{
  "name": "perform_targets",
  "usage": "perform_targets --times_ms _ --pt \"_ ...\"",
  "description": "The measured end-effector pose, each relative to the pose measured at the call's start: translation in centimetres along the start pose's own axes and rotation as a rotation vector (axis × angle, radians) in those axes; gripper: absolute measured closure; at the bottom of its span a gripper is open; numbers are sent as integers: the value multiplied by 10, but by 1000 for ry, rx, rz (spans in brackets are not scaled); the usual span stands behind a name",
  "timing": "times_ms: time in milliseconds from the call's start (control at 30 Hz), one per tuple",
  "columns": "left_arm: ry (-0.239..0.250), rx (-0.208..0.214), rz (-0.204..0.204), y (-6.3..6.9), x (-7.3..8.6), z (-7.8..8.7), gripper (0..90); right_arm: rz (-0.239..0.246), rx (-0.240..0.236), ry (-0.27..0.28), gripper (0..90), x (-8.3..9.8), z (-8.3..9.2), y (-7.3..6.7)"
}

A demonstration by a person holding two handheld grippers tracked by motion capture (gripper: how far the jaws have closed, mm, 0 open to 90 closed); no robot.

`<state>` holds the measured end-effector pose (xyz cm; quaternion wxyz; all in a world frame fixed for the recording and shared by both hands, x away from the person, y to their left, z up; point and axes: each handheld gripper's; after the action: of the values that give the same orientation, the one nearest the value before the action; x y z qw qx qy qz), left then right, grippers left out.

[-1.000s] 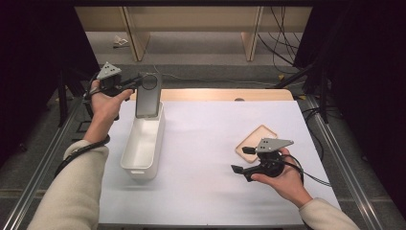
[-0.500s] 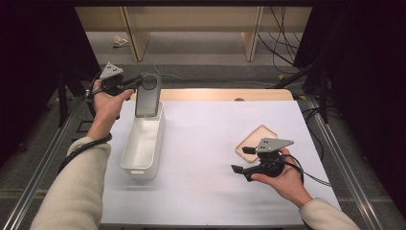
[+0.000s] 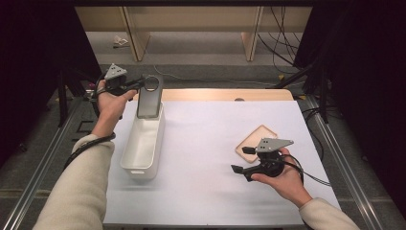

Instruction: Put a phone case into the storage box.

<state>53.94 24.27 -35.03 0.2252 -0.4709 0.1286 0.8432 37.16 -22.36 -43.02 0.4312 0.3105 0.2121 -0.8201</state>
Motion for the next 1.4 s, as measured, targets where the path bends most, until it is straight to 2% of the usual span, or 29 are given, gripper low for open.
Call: perform_targets --times_ms 767,1400 --pt "-34 -10 28 -5 13 -14 809 2 -3 1 204 0 0 0" --pt "-59 0 51 -7 22 -22 806 1 -6 3 204 0 0 0"
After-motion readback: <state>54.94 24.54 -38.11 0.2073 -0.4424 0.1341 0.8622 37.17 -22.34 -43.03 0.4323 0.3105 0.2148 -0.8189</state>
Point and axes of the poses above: each handheld gripper's, and its own axes: z roughly backward along the jaws, x roughly out of its underside, y roughly to its right, and after that the axes turned 13 degrees about -y, right-handed
